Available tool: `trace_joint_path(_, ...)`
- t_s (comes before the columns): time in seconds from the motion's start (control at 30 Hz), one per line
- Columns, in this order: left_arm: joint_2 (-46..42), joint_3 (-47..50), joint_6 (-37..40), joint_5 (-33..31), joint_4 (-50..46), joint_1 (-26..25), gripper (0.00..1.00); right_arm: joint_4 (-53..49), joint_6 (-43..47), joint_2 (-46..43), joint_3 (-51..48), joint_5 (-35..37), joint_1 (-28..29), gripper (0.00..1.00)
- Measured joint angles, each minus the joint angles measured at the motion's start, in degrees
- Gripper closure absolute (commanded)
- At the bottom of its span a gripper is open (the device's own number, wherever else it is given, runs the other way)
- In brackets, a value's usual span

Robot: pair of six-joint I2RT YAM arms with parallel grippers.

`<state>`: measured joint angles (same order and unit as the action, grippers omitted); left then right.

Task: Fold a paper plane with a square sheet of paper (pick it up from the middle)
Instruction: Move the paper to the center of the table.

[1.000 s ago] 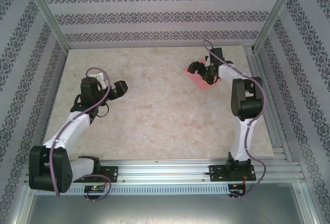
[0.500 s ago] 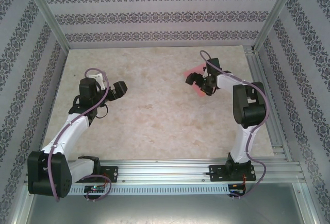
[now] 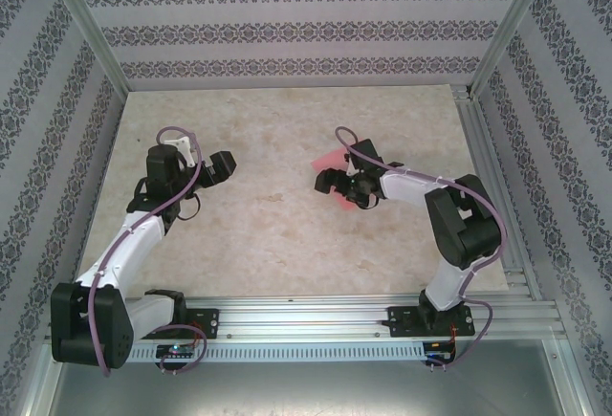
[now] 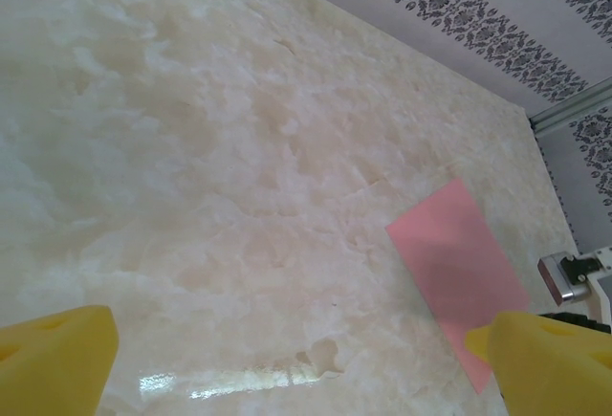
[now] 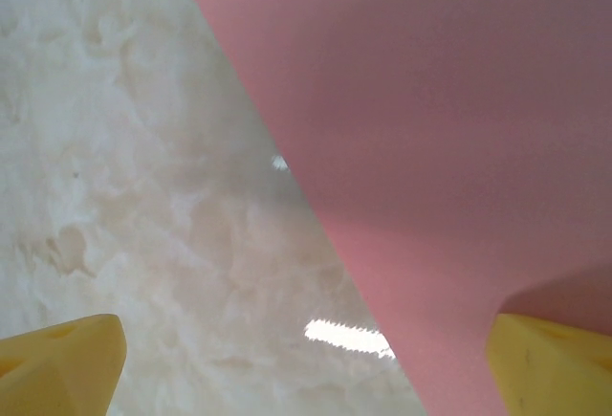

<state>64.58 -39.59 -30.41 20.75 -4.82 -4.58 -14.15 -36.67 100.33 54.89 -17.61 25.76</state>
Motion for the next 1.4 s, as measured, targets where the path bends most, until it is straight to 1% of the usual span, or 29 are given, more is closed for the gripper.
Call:
trace_joint_path(0.13,-0.9,0.2,-0.2,0.4,0.0,0.0,0.0,-0.3,-1.2,-3.1,-3.2,0.2,4.3,0.02)
trace_joint_path(0.23,-1.1,0.2,-0.2,0.9,0.0,0.0,0.0,-2.6,-1.7,-4.7,-3.7,0.1,7.4,0.02)
trace_joint_path(0.33,-1.1,0.2,-0.4,1.5,0.0,0.0,0.0,-6.1,-1.2,-7.2,-3.1,0.3,9.0,0.02)
trace_joint_path(0.4,-1.1,0.2,-0.6,1.7,0.0,0.0,0.01,-9.5,0.0,-8.9,-1.0,2.6,9.0,0.02)
trace_joint_path(0.5,-1.1,0.2,-1.2,2.4,0.0,-0.1,0.01,-15.1,3.3,-10.0,5.4,9.0,8.2,0.02)
trace_joint_path(0.57,-1.1,0.3,-1.5,3.0,0.0,-0.2,0.0,-17.0,6.5,-10.1,9.6,13.3,6.8,0.02)
trace_joint_path(0.63,-1.1,0.7,-1.7,3.2,0.1,-0.4,0.0,-18.3,8.5,-9.2,12.5,14.4,4.4,0.02)
trace_joint_path(0.73,-1.2,1.4,-2.1,3.5,0.5,-0.4,0.0,-19.3,10.3,-5.4,16.0,13.7,-0.1,0.02)
trace_joint_path(0.83,-1.2,1.6,-2.3,3.8,0.5,-0.5,0.0,-19.9,10.6,-1.4,16.3,12.8,-1.5,0.02)
trace_joint_path(0.97,-1.2,1.9,-2.3,4.3,0.5,-0.5,0.0,-20.1,10.0,1.2,14.0,11.5,0.7,0.02)
trace_joint_path(1.23,-1.9,3.4,-2.7,4.9,0.4,-0.9,0.0,-17.0,6.3,1.2,7.0,8.9,6.1,0.02)
trace_joint_path(1.4,-2.7,3.5,-2.7,5.2,0.4,-0.9,0.0,-13.9,2.6,0.4,4.3,9.5,9.2,0.02)
